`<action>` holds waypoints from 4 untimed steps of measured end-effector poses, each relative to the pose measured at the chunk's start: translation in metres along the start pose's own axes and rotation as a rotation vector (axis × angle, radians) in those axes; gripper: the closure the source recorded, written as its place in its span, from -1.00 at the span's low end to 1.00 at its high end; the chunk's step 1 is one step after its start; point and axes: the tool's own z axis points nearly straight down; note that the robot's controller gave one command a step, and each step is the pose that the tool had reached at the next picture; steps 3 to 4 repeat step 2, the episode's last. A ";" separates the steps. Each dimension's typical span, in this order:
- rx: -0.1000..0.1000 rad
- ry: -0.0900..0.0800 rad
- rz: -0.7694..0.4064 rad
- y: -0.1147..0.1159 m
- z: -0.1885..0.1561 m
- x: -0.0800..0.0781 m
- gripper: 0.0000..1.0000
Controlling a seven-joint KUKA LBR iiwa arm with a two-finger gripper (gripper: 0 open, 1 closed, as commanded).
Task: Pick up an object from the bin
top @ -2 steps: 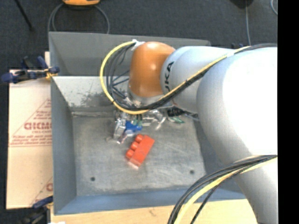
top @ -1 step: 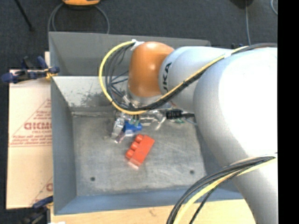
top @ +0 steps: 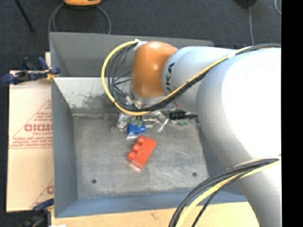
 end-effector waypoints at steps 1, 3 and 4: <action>0.010 0.011 -0.005 0.000 -0.008 -0.002 1.00; 0.008 0.005 -0.007 0.002 -0.121 -0.007 1.00; 0.008 0.005 -0.007 0.002 -0.121 -0.007 1.00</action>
Offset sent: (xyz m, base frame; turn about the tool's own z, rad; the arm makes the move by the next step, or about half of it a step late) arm -0.0001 0.0000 0.0054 -0.0001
